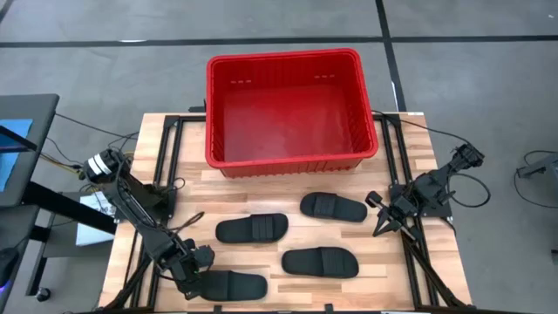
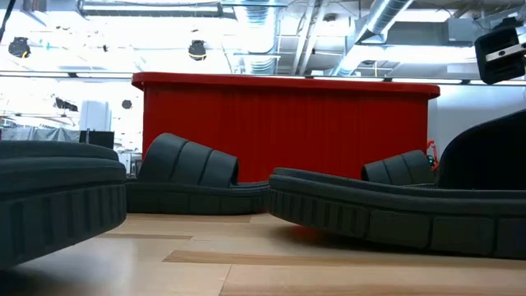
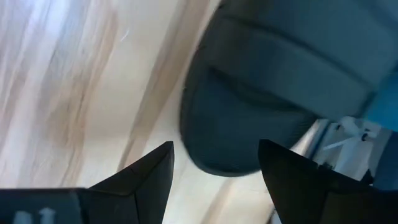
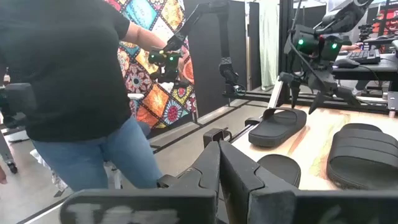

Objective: Pick and place slides into bin
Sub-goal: Put the bottom left black slide into the red bin

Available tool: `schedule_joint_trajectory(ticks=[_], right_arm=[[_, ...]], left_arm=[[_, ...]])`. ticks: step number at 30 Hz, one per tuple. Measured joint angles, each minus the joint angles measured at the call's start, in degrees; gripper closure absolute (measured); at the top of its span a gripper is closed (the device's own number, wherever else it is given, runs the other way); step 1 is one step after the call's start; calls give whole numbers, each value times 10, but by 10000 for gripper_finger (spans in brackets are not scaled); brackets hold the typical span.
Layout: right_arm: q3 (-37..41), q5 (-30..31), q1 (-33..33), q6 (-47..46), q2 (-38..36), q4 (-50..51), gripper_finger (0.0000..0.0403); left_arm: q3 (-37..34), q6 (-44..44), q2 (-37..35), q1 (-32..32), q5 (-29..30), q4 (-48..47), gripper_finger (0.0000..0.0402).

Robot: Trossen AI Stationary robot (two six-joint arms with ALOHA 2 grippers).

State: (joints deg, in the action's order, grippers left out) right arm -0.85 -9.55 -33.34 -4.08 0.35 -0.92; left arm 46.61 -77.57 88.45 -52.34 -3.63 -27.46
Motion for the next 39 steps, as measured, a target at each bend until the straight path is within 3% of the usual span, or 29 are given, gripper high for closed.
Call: schedule_joint_trajectory(ticks=[10,13,16,22,29,39], right_arm=[[0,0,0,0,0,0,403],[0,0,0,0,0,0,403],[0,0,0,0,0,0,403],[0,0,0,0,0,0,403],[0,0,0,0,0,0,403],[0,0,0,0,0,0,403]], left_arm=[[2,4,46,16,-7,0,177],[2,3,48,16,2,0,195],[2,2,49,16,6,3,238],[1,-15,49,16,16,4,380],[42,-15,55,16,29,-18,396],[137,-11,53,16,64,-173,400]])
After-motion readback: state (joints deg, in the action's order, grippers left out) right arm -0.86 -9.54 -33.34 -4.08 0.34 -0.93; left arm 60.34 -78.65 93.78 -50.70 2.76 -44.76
